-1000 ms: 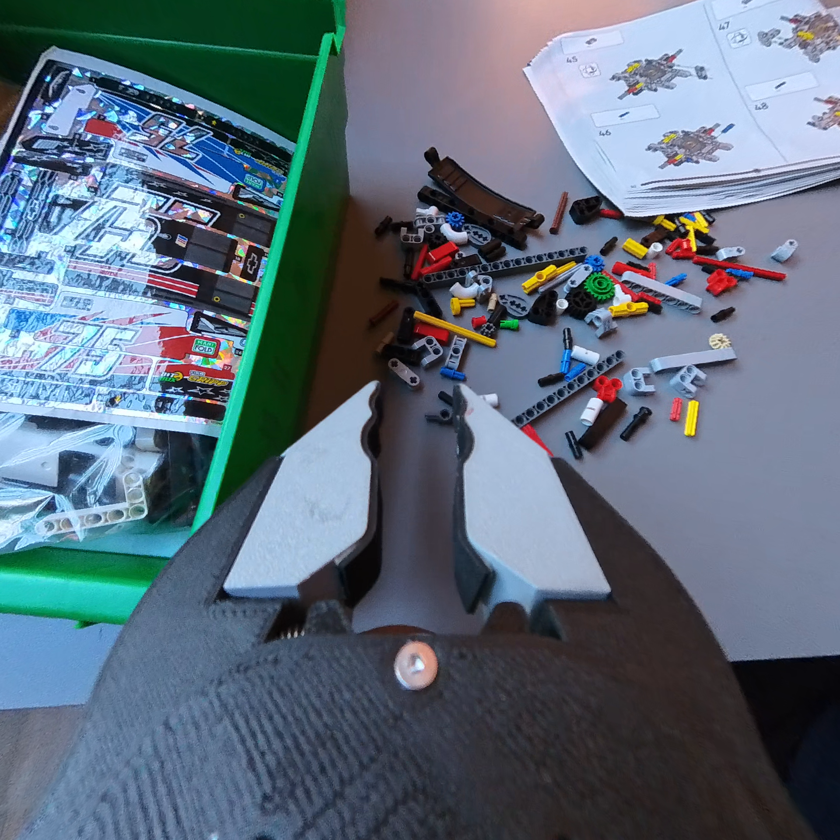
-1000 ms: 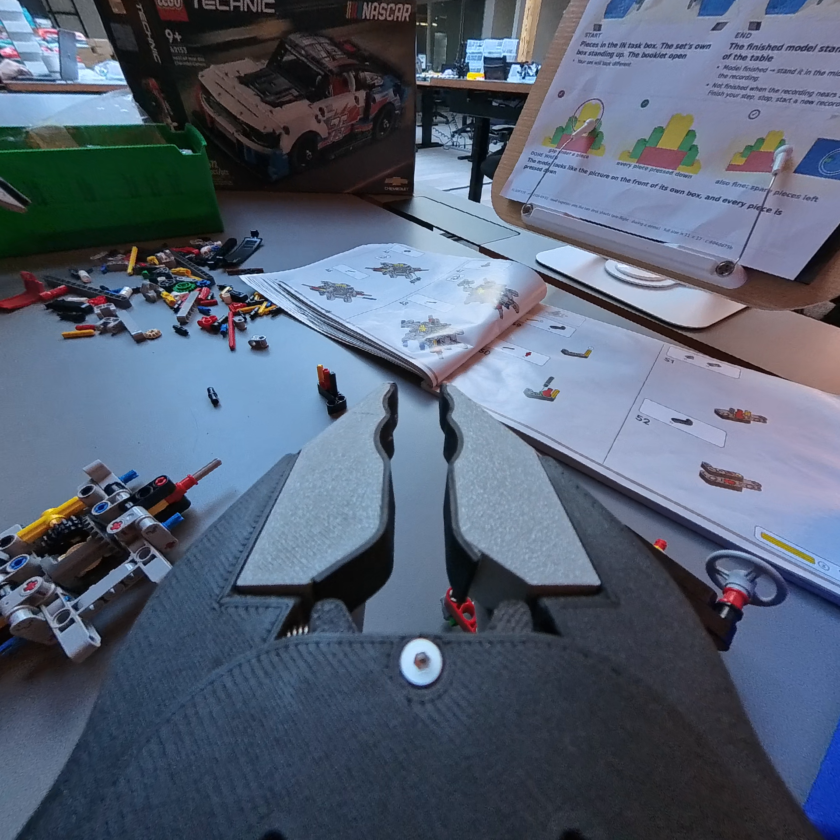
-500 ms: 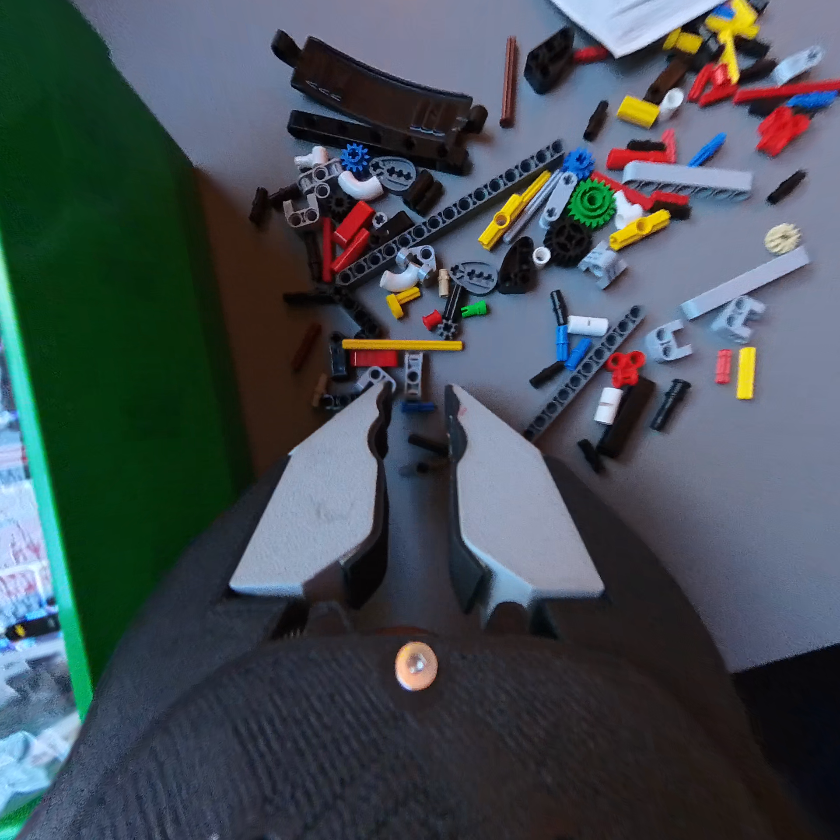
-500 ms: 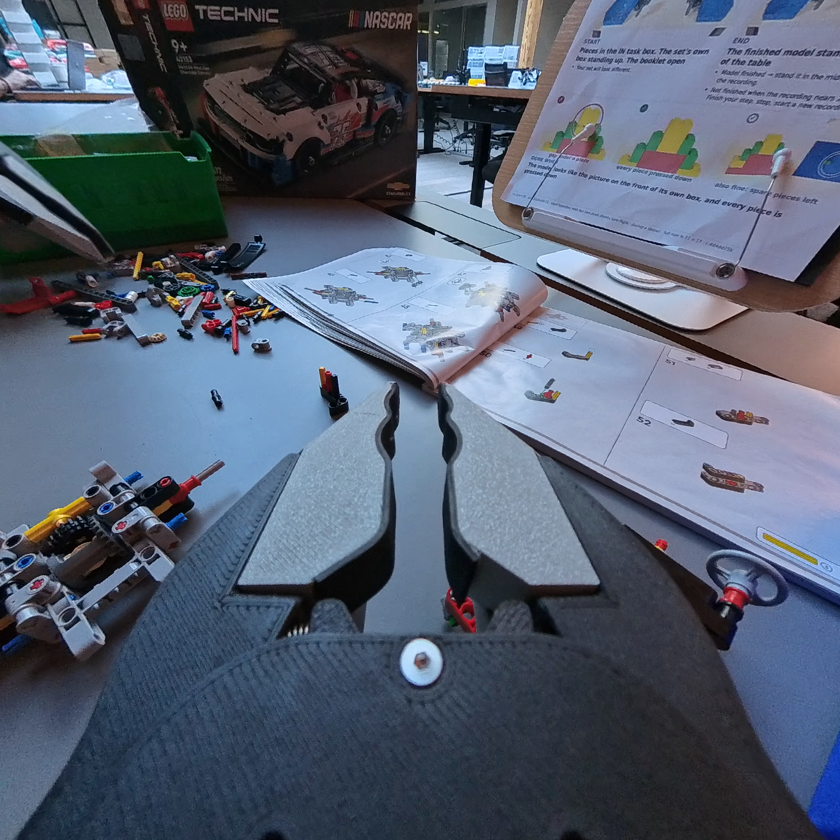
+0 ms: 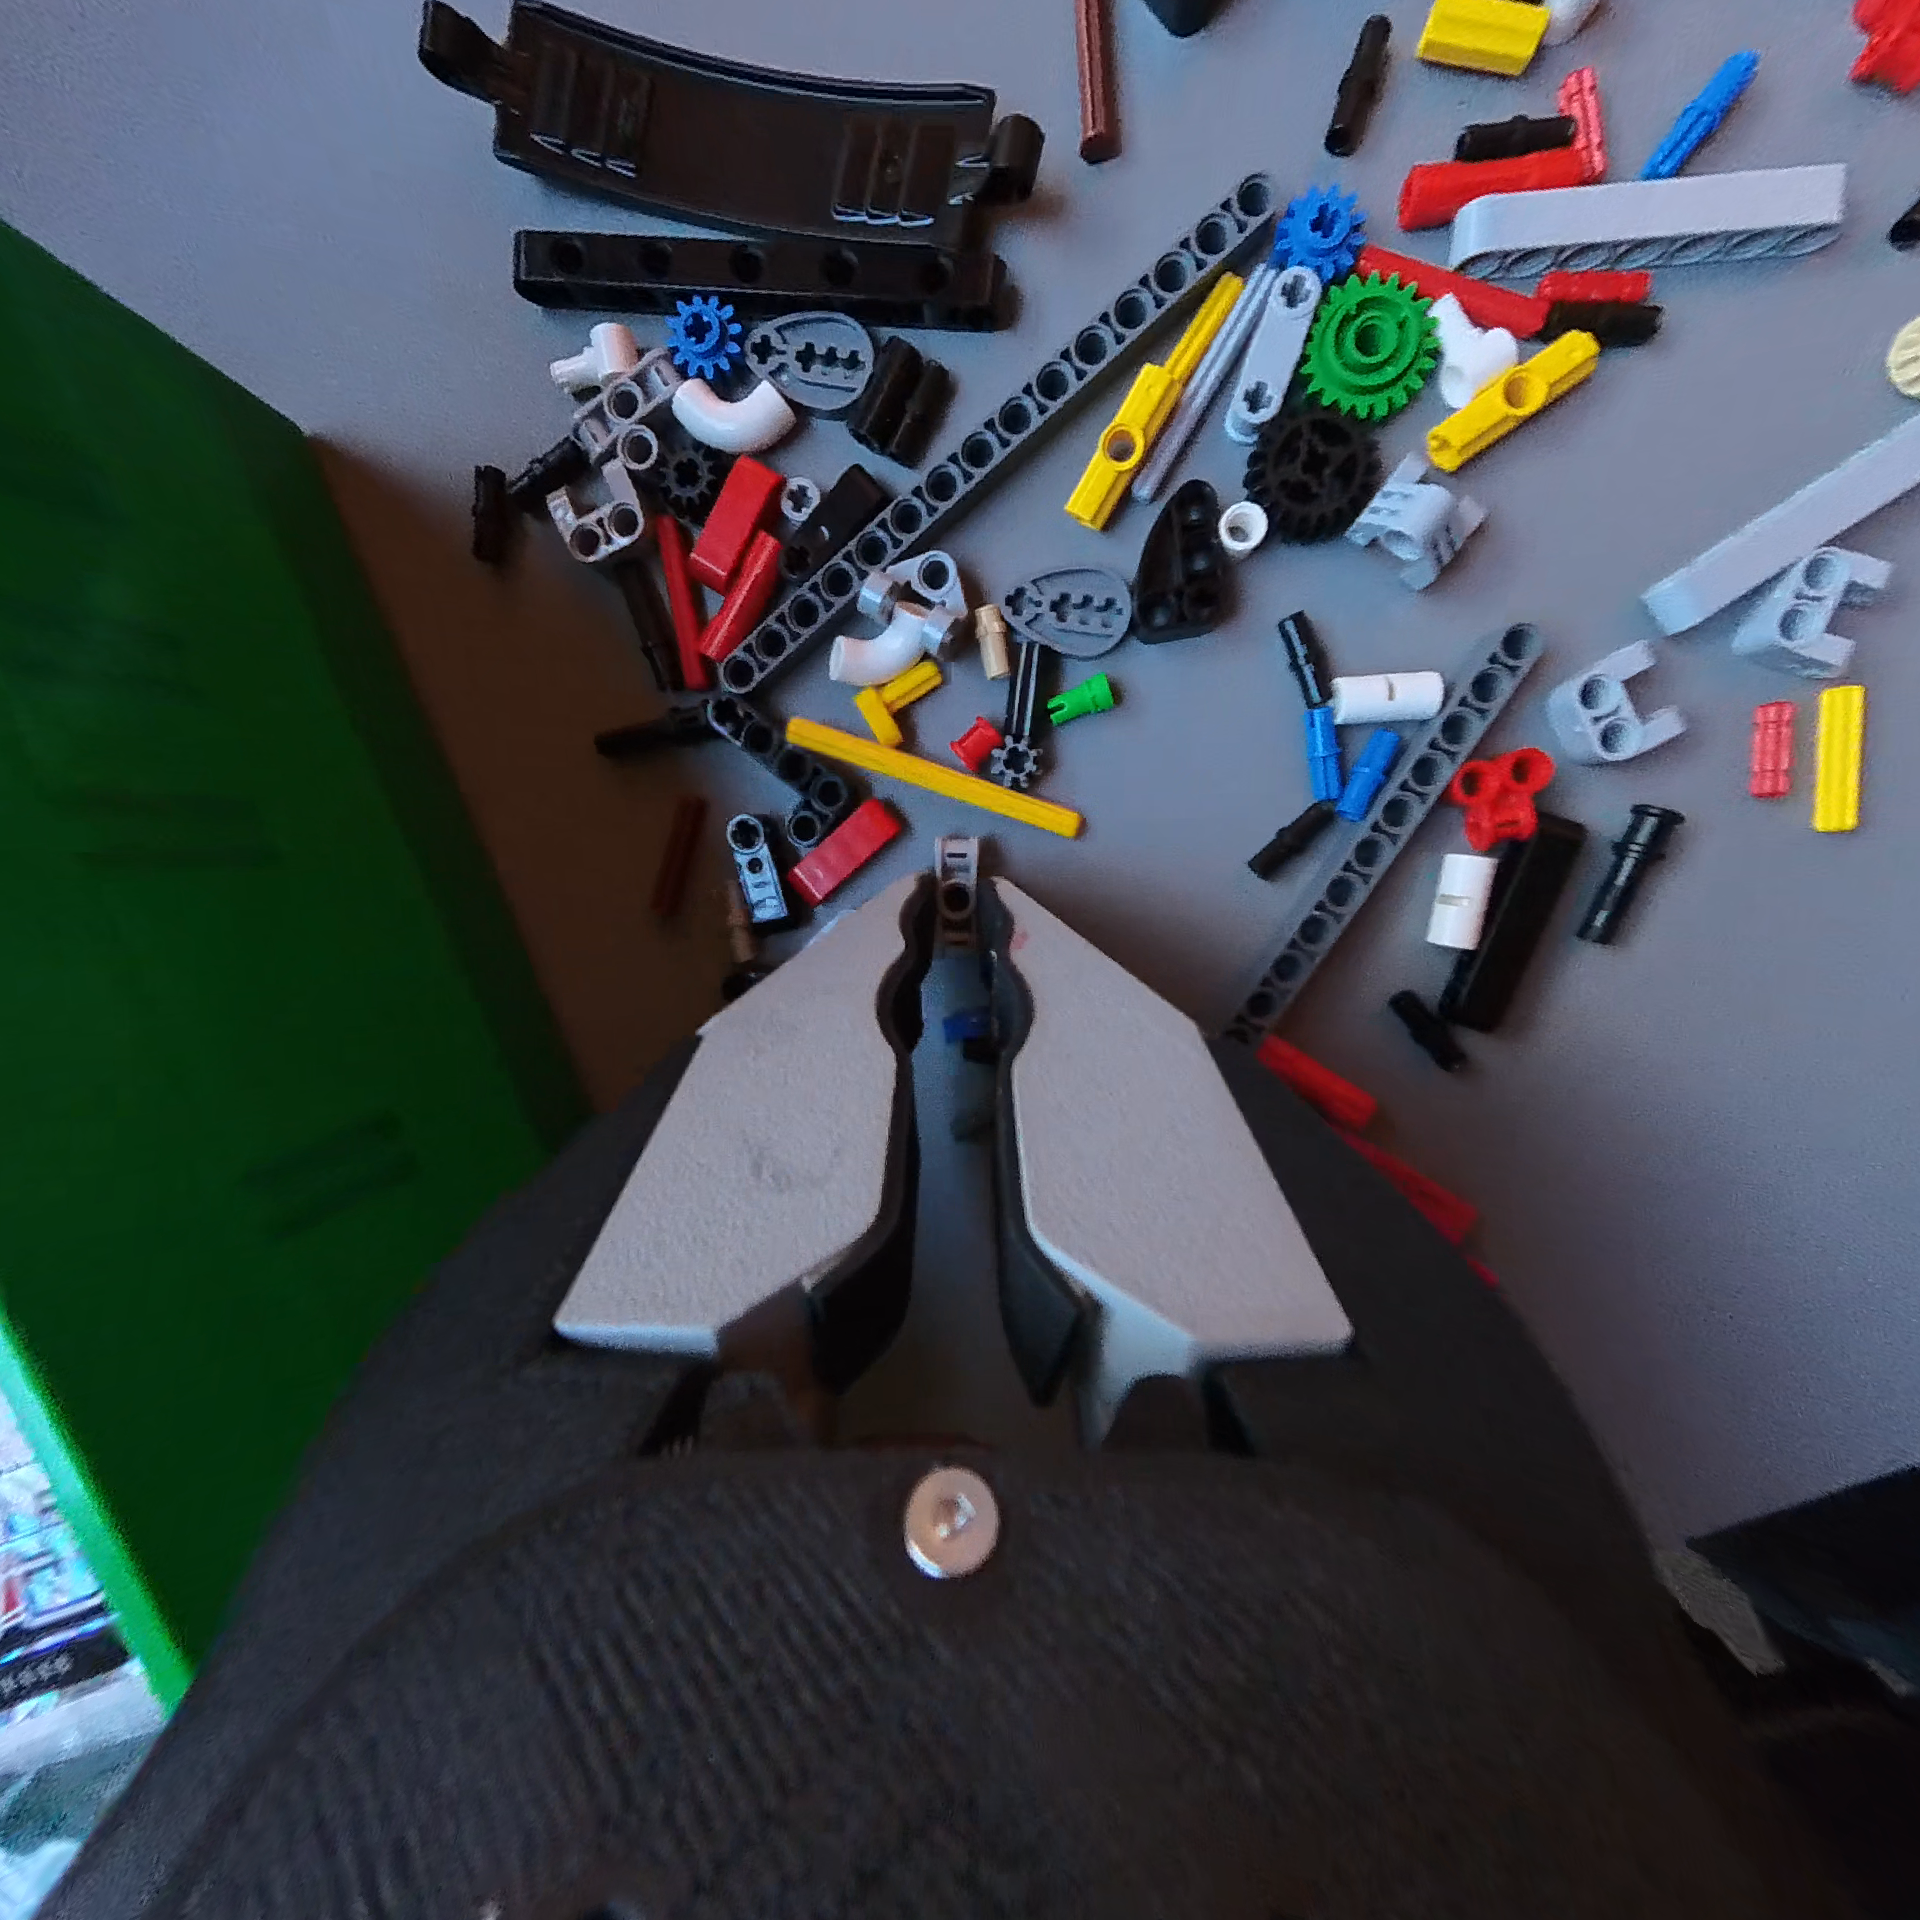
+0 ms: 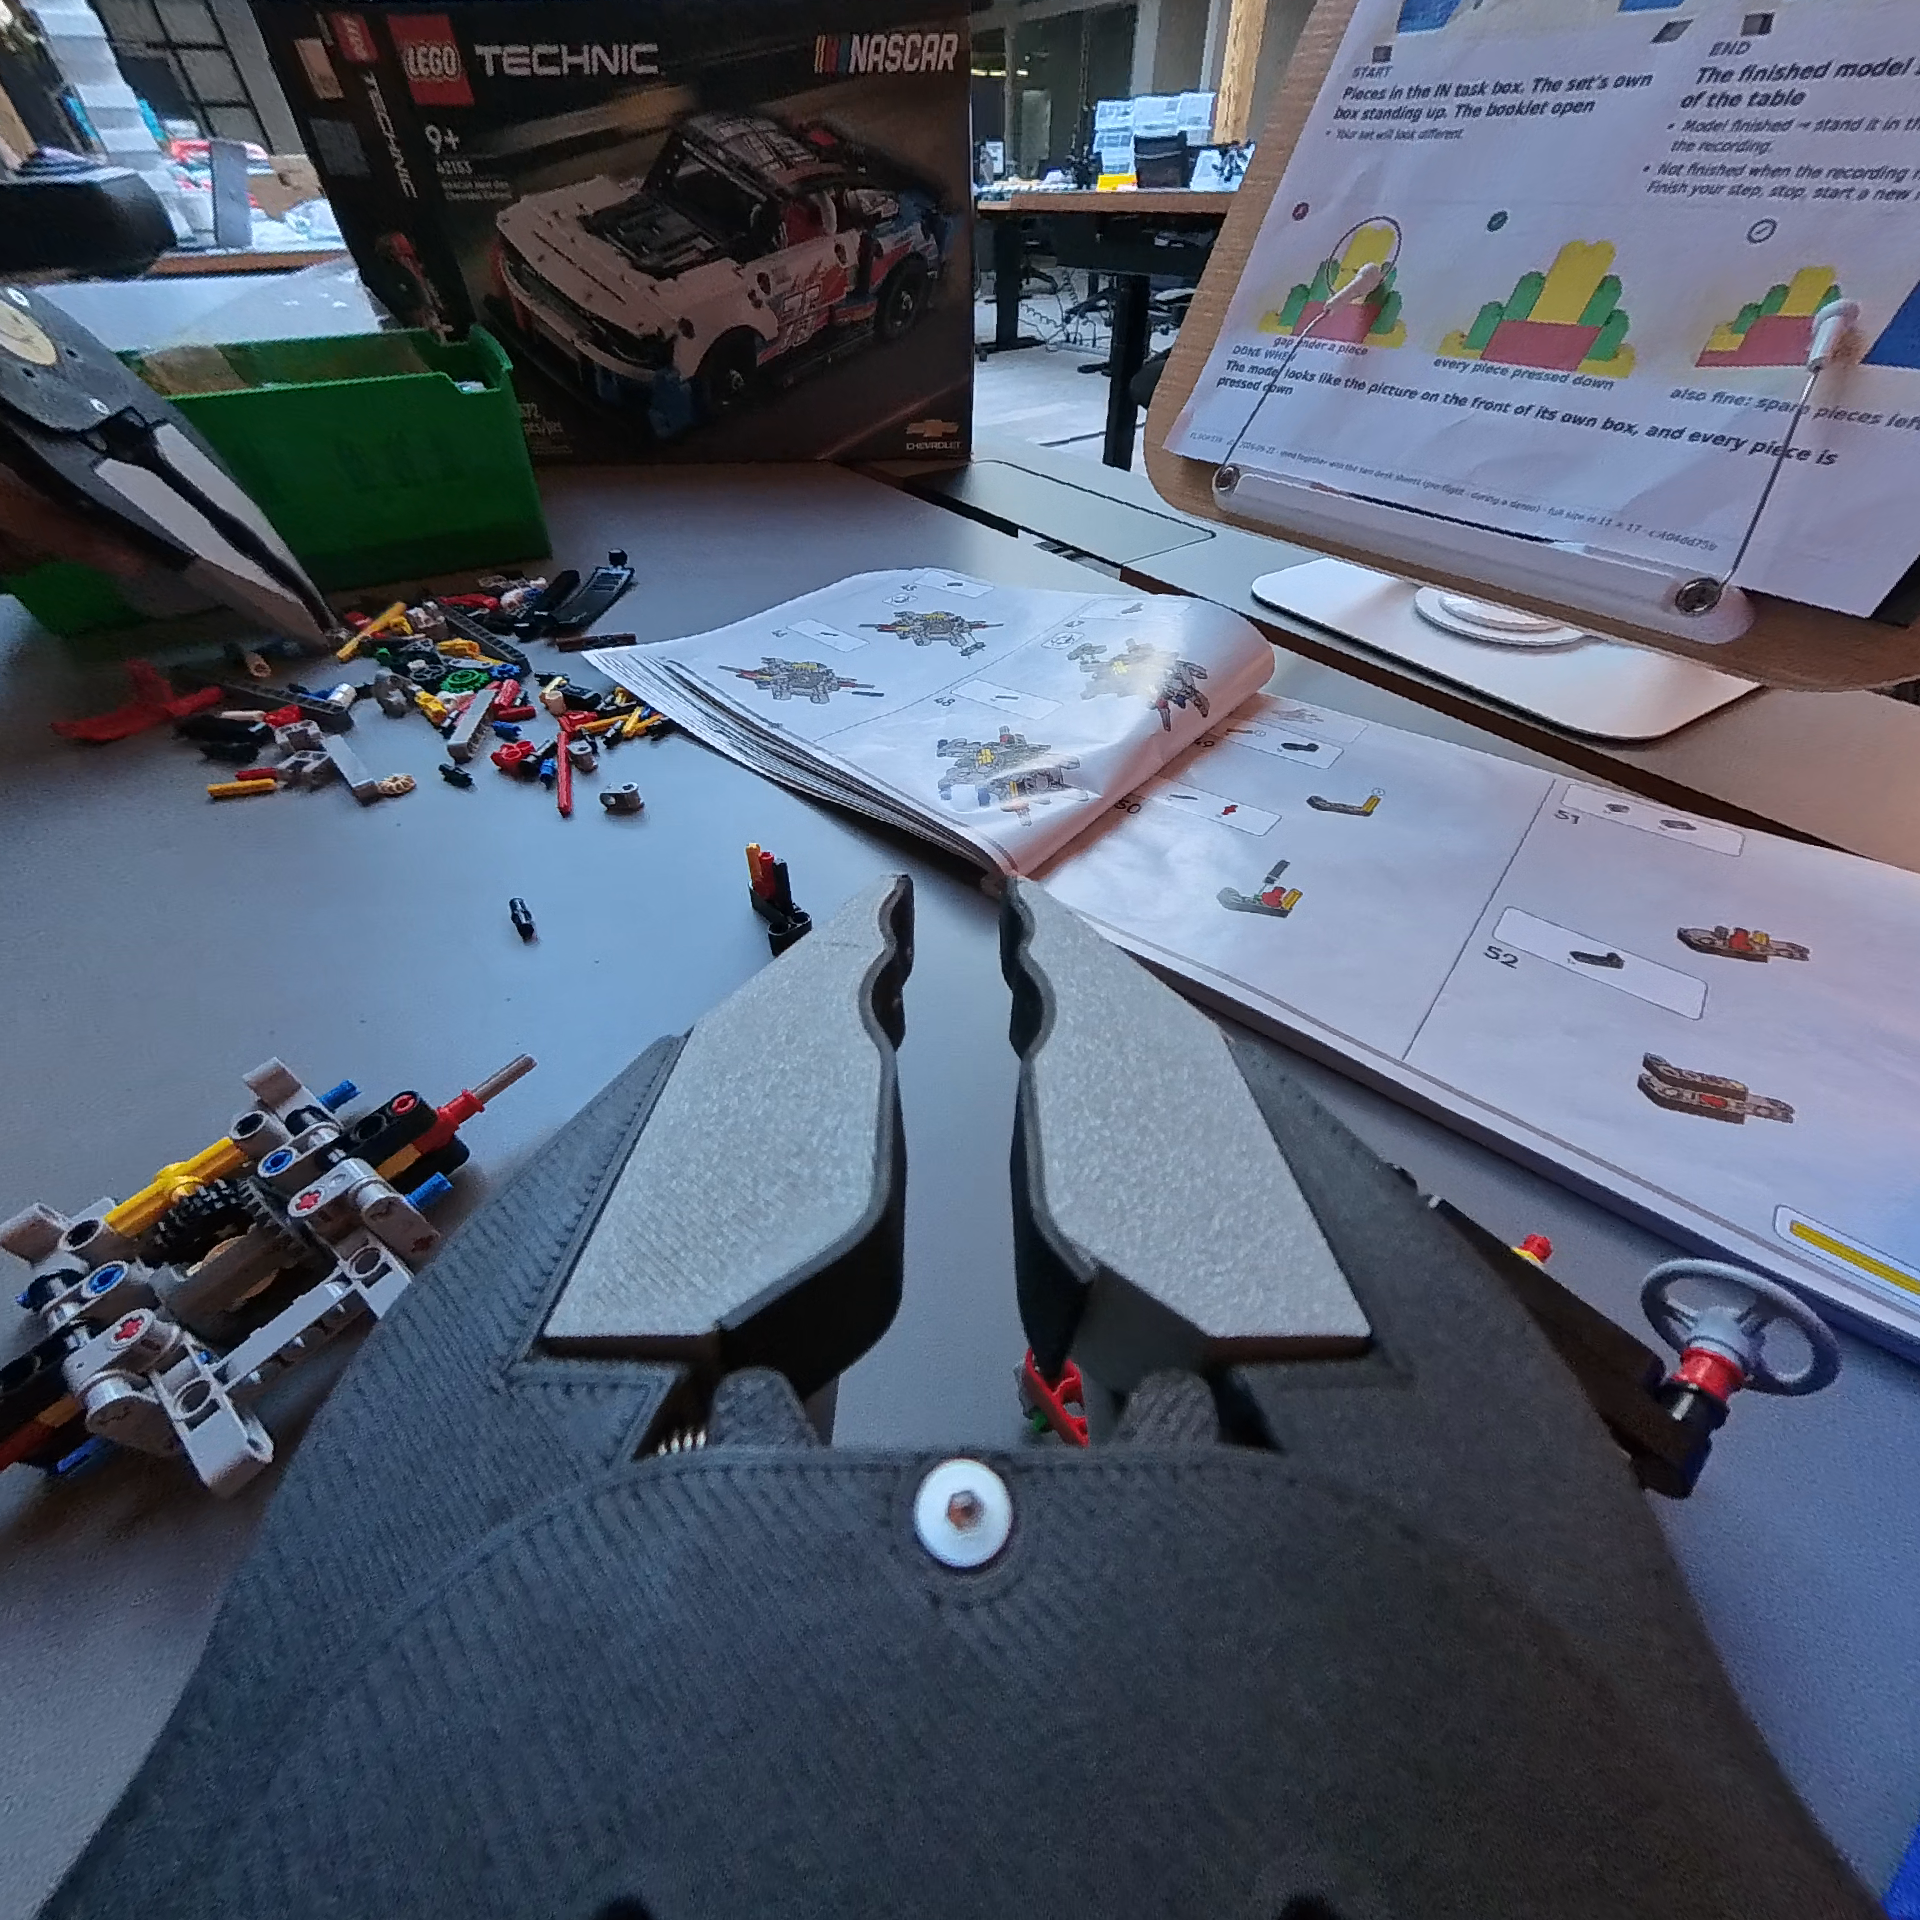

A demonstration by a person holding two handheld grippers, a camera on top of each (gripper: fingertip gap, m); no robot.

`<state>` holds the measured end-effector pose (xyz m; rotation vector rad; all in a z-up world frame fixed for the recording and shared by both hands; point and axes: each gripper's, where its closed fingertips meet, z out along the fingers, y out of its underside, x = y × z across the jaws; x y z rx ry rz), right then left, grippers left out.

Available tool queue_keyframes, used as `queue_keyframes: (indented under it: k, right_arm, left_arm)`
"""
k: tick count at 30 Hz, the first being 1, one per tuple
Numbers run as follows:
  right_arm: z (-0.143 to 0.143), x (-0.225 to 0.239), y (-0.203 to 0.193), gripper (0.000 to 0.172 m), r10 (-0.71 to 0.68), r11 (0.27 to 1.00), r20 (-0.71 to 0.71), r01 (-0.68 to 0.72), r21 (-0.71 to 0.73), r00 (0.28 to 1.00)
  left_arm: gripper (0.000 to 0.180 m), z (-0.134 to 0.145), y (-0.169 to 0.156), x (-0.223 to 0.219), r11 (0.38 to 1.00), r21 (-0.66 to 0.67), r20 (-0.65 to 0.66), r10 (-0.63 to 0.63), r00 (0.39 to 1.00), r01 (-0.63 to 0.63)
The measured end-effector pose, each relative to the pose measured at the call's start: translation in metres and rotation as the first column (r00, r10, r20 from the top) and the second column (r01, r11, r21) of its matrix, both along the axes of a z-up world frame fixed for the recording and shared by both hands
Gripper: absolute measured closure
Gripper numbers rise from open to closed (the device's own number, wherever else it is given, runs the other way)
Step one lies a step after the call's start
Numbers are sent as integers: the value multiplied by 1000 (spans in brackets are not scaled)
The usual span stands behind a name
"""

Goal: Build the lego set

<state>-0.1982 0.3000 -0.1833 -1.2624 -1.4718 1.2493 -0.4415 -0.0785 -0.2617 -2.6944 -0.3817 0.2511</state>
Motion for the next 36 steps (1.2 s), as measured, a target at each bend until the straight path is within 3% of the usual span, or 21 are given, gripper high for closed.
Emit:
queue_keyframes:
  k: [5,8,10,13,16,18,20,23,29,31,36]
  right_arm:
    - [-1,-1,0,159,2,1000,5,-2,3,1000]
    - [-1,-2,-1,160,8,1000,9,-8,-1,1000]
    - [-1,-3,-2,160,12,1000,11,-12,-3,1000]
    - [0,-3,-2,160,12,1000,7,-12,-2,1000]
    - [1,-1,-1,160,6,1000,2,-6,-7,1000]
    - [2,0,0,160,5,1000,0,-5,-14,1000]
    - [2,0,1,160,6,1000,4,-5,-23,1000]
    - [0,-1,3,160,8,999,23,-7,-31,1000]
    - [1,-1,2,161,20,998,25,-18,-53,999]
    - [0,-2,1,161,22,999,30,-21,-50,999]
    - [-1,-3,1,161,25,998,31,-24,-58,999]
  left_arm:
    - [175,44,42,21,984,165,-52,-62,997,70]
    - [175,76,105,64,934,282,-60,-210,976,219]
    - [175,82,157,103,884,321,-43,-345,938,340]
    - [176,63,222,156,814,295,-17,-518,855,500]
    - [175,27,257,174,786,187,-36,-594,803,590]
    - [175,16,273,181,771,197,-21,-614,789,605]
    - [175,9,281,188,765,211,35,-628,777,609]
    - [155,-2,281,184,777,161,55,-622,781,608]
    - [157,15,273,185,761,255,74,-630,773,597]
    - [154,15,267,180,784,232,98,-608,788,576]
    - [157,10,239,196,749,213,154,-660,735,628]
